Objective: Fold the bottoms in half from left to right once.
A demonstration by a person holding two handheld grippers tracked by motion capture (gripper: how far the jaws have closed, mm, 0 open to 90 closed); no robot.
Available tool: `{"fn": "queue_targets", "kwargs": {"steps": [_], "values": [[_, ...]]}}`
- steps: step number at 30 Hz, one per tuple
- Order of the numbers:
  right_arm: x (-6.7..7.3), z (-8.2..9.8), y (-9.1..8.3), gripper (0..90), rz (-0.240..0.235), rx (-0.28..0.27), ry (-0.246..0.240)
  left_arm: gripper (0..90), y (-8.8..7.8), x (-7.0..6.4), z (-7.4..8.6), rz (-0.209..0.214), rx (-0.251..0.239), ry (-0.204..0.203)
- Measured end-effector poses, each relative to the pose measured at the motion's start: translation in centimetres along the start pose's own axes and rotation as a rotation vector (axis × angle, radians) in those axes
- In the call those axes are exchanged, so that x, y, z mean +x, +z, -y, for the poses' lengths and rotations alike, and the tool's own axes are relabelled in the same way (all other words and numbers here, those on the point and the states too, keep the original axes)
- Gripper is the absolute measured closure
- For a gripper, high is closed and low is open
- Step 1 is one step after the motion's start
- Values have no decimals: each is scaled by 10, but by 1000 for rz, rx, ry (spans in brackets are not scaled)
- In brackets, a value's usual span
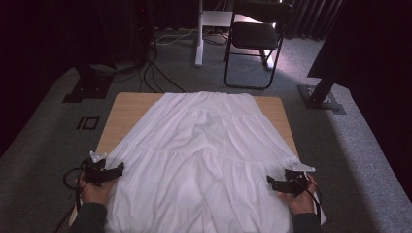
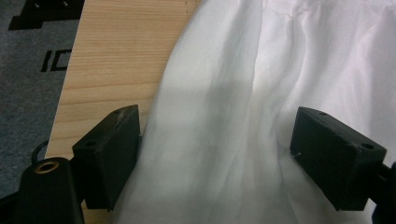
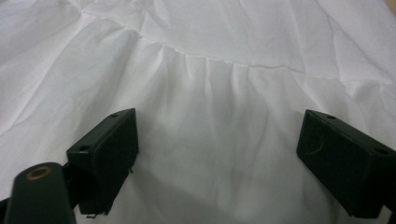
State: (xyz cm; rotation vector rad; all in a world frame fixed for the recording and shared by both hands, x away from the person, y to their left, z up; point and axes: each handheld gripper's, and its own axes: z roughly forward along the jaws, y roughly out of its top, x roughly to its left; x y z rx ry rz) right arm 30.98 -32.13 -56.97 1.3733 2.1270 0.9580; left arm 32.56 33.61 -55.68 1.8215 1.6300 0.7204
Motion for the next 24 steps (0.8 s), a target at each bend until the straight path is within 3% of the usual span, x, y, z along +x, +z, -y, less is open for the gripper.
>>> {"fn": "queue_targets", "kwargs": {"steps": [7,11,14,16,17,19,24], "values": [[0,0,0,119,0,0,2,251,-1,-1,0,7,-12,8],[0,0,0,119,0,1,2,279,-5,-3,1,-12,-11,11],[0,0,0,127,3,-2,4,266,-20,2,-1,63,-88,-26],[0,0,0,130,4,-3,5,249,-23,2,0,60,-95,-18],[0,0,0,130,4,-3,5,208,-26,3,4,29,-70,7],[0,0,0,130,4,-3,4,196,-28,7,10,3,-52,8],[0,0,0,130,4,-3,5,155,-29,23,17,5,-21,-27]]}}
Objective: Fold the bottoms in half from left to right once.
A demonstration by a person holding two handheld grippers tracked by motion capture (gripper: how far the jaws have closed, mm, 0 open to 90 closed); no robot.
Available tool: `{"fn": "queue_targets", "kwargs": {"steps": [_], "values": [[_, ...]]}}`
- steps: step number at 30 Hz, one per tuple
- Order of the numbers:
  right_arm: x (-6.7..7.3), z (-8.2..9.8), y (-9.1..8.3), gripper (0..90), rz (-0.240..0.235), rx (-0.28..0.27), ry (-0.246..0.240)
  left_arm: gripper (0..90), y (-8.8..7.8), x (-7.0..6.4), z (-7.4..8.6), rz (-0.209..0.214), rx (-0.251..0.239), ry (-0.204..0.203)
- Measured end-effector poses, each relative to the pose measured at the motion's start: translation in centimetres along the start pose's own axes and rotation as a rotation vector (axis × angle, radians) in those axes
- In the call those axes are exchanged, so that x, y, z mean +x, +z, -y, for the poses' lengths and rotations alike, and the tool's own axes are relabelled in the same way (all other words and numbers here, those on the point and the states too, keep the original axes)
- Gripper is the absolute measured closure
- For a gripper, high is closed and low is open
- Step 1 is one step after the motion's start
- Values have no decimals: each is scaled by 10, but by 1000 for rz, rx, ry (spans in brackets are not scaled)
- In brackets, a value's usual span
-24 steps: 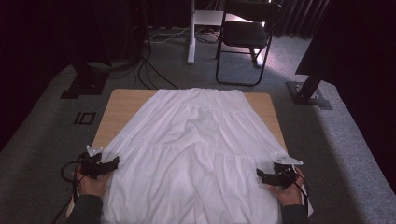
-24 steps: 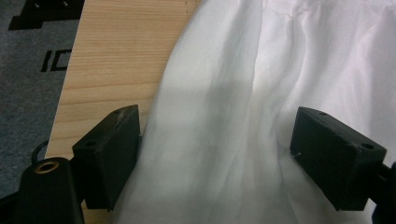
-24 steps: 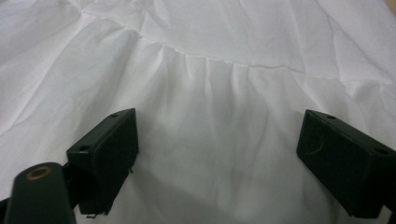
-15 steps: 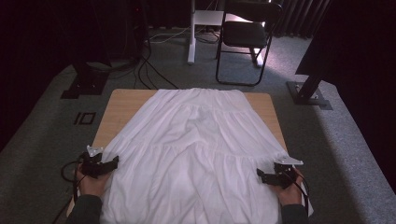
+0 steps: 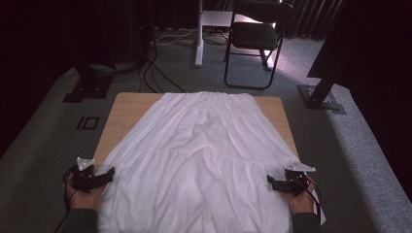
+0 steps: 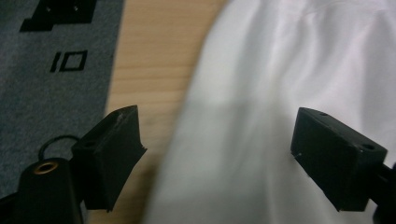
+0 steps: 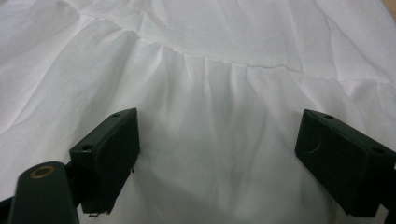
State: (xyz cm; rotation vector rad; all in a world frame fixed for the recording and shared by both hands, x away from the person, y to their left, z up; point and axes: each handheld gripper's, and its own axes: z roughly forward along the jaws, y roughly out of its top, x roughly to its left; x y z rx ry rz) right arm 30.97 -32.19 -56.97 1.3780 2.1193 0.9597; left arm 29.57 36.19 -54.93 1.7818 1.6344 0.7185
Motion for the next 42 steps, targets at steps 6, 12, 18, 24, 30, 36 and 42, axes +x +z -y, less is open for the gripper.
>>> {"fn": "queue_targets", "kwargs": {"steps": [6,12,18,24,30,36,42], "values": [[0,0,0,130,-1,0,0,141,4,-3,5,11,48,47],[0,0,0,131,-1,0,0,258,2,-4,2,25,50,60],[-2,1,-3,242,11,-14,15,837,0,-15,-6,12,82,135],[-18,1,-34,392,125,-70,76,880,4,-23,-11,-105,114,239],[-36,10,-40,314,229,-19,102,884,3,2,-16,-176,113,230],[-45,10,-39,339,247,-10,128,884,5,31,-22,-262,130,214],[-46,13,-31,370,212,31,111,885,6,64,-26,-337,150,156]]}}
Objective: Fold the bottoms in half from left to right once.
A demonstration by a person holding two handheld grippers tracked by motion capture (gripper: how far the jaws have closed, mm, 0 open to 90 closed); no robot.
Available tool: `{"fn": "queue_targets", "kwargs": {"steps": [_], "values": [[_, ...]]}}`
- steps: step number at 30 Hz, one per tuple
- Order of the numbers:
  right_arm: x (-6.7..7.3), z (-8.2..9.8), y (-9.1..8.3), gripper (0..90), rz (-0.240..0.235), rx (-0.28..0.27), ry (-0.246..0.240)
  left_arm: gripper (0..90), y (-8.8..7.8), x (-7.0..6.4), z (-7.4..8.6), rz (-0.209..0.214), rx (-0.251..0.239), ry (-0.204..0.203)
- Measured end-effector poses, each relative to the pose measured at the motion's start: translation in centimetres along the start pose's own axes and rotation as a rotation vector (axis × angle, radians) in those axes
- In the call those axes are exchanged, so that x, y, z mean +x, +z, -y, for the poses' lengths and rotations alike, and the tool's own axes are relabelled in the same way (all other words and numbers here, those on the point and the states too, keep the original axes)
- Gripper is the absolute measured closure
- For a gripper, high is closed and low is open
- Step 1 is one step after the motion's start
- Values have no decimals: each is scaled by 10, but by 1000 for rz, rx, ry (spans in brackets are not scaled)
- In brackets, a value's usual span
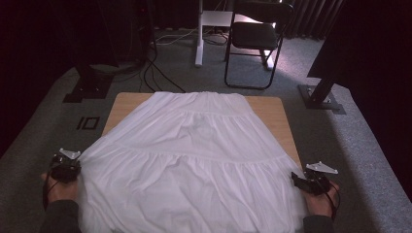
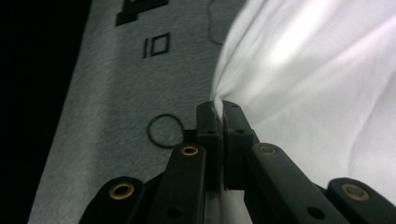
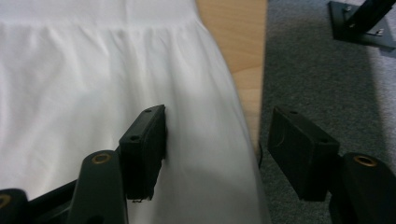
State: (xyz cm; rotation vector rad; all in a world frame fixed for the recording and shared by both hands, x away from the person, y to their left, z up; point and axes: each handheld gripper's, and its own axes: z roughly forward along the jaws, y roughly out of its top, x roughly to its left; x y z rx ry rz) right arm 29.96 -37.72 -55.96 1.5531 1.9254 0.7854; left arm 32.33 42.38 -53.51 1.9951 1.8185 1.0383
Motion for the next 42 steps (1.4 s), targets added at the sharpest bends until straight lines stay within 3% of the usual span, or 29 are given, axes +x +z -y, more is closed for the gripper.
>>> {"fn": "queue_targets", "kwargs": {"steps": [5,7,10,11,12,14,15,16,19,23,29,30,34,38,40,42], "values": [[6,-1,4,447,-64,4,-6,885,1,13,-1,-34,10,-31],[6,-2,5,563,-109,1,-4,885,-1,12,-1,-35,4,-22],[9,-4,3,870,-136,24,-51,885,-3,11,1,-31,-3,-17],[9,-4,3,870,-136,24,-51,885,-3,11,1,-31,-3,-17],[9,-6,2,876,-103,37,-65,885,-3,12,1,-30,-5,-21],[7,-7,3,882,16,52,-53,885,-4,11,1,-29,-8,-21],[2,-6,3,881,3,42,3,885,-6,10,0,-36,-12,-21],[2,-6,3,880,-3,41,11,884,-9,9,-1,-36,-17,-21],[4,-4,3,874,-23,27,-15,884,-14,7,-4,-22,-41,-20],[3,-3,3,864,-43,16,10,884,-27,2,-11,-3,-80,5],[2,0,2,853,-72,0,26,883,-40,-4,-19,57,-128,3],[2,0,2,852,-74,-2,27,883,-48,-7,-24,118,-163,-14],[4,1,3,851,-81,-6,23,883,-72,-14,-37,280,-268,-55],[4,1,3,849,-85,-12,24,882,-101,-32,-57,417,-366,-32],[3,2,3,849,-89,-16,25,882,-117,-46,-70,508,-420,-13],[3,2,3,849,-91,-19,27,882,-129,-61,-81,572,-459,12]]}}
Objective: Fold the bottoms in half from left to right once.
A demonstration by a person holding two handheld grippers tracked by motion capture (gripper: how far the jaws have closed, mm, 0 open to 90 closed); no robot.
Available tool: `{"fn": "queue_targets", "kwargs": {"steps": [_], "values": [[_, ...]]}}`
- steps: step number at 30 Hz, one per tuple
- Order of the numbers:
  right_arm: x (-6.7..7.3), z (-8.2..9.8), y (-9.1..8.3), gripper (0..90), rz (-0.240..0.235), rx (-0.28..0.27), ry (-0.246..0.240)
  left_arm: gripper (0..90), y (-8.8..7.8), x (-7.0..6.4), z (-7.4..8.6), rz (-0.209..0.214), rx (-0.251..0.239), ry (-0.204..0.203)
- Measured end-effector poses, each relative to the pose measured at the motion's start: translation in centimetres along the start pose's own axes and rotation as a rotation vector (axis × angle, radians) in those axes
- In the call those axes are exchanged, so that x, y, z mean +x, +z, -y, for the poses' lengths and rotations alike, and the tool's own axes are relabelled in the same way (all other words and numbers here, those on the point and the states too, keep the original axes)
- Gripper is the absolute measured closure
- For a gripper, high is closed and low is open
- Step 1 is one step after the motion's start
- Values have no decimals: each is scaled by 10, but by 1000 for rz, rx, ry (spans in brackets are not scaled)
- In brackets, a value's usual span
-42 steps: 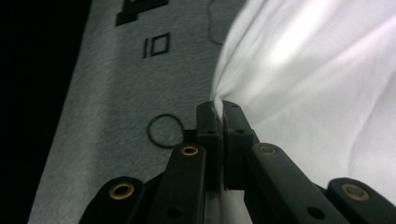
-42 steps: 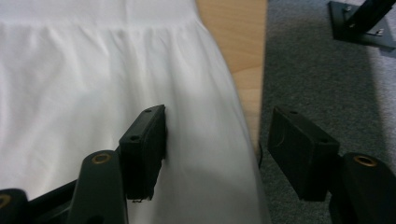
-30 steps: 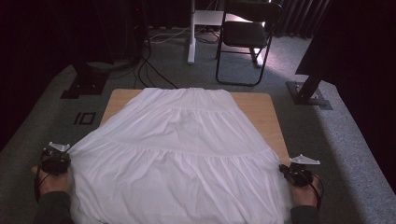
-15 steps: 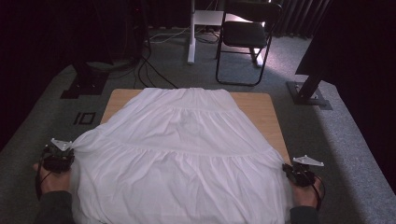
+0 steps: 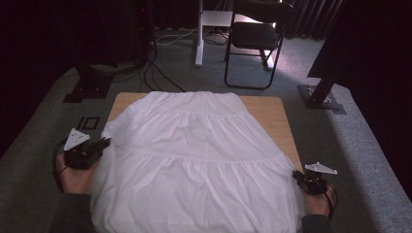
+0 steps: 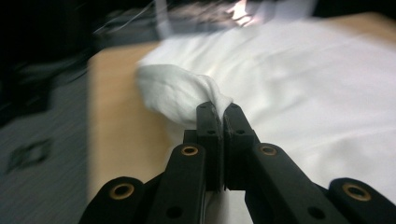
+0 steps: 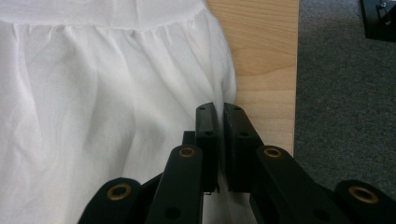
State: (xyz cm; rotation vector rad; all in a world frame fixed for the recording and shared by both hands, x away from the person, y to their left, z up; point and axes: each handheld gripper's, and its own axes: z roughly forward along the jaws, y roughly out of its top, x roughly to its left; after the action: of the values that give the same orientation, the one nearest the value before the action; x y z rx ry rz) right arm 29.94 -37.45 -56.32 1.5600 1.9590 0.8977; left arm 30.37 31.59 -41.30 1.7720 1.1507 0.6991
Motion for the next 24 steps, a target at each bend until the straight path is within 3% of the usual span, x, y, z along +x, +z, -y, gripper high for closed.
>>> {"fn": "queue_targets", "kwargs": {"steps": [3,6,8,9,10,11,12,13,16,18,21,24], "values": [[0,0,0,849,1,1,-1,882,8,-36,-26,115,-46,64],[0,0,0,849,1,-2,0,883,20,-81,-53,248,-89,140],[0,0,0,850,0,-3,0,883,29,-116,-70,358,-118,189],[0,1,0,850,0,-3,1,883,36,-140,-79,438,-131,212],[0,1,0,850,0,-4,2,883,40,-155,-83,484,-136,228],[0,1,0,850,0,-4,2,883,40,-155,-83,484,-136,228],[0,1,0,850,1,-4,3,883,54,-200,-88,620,-130,274],[0,0,0,851,3,-3,2,883,63,-220,-86,659,-108,308],[1,0,0,851,8,-4,1,882,94,-267,-70,712,-10,375],[2,0,0,851,13,1,1,880,116,-283,-53,732,48,384],[4,-2,0,822,33,17,4,815,143,-288,-34,769,119,320],[12,-7,-2,642,75,26,-11,614,148,-278,-28,729,123,288]]}}
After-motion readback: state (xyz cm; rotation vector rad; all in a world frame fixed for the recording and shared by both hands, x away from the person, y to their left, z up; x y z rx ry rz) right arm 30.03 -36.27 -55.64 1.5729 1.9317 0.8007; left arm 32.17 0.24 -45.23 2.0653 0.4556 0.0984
